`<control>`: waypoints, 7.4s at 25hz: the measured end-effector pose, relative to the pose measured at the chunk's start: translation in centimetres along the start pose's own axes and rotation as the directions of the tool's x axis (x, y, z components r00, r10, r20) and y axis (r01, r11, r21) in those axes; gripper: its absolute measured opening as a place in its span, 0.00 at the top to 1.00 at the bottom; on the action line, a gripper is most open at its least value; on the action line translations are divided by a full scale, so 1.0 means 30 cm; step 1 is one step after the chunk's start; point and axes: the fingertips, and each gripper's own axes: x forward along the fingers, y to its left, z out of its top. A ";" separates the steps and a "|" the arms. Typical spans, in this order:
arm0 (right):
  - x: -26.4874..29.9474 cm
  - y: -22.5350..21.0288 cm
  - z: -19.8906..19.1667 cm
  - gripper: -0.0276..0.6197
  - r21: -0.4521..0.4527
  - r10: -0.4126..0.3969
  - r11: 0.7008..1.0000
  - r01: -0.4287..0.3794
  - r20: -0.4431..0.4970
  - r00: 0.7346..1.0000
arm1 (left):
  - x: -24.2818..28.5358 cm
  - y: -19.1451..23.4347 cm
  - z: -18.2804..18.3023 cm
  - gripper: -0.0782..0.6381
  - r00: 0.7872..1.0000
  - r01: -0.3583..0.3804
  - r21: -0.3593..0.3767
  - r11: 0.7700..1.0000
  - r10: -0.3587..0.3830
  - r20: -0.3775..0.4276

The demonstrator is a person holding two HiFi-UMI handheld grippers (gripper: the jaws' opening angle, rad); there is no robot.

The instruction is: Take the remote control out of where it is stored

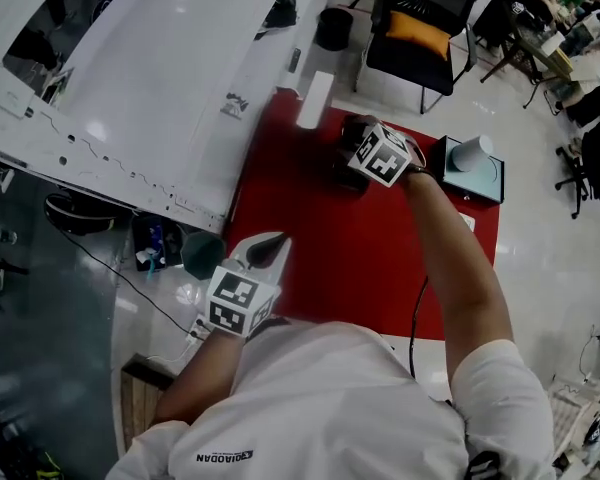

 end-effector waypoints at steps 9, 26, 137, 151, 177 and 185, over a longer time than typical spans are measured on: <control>-0.010 -0.004 -0.026 0.82 0.000 0.112 0.994 -0.112 -0.030 0.993 | -0.008 -0.001 -0.008 0.89 1.000 -0.014 -0.021 1.000 0.014 0.008; -0.232 -0.024 -0.006 0.85 0.164 0.020 0.986 -0.042 0.130 0.991 | 0.001 -0.065 0.022 0.89 0.999 0.015 0.012 1.000 -0.015 0.035; -0.750 0.625 -0.200 0.95 0.815 -0.435 0.575 -0.068 0.375 0.818 | 0.015 -0.325 0.160 0.89 0.978 0.179 0.146 0.973 -0.193 0.082; -0.737 0.615 -0.182 0.95 0.814 -0.435 0.576 -0.070 0.379 0.817 | 0.005 -0.286 0.158 0.89 0.983 0.154 0.170 0.973 -0.169 0.077; -0.518 0.274 -0.114 0.95 0.663 -0.412 0.739 0.120 0.303 0.860 | 0.012 -0.139 0.098 0.89 0.996 0.076 0.108 0.991 -0.080 0.036; -0.300 -0.012 -0.121 0.90 0.659 -0.386 0.739 0.141 0.243 0.890 | -0.001 -0.078 0.068 0.89 0.998 0.047 0.060 0.997 -0.049 0.029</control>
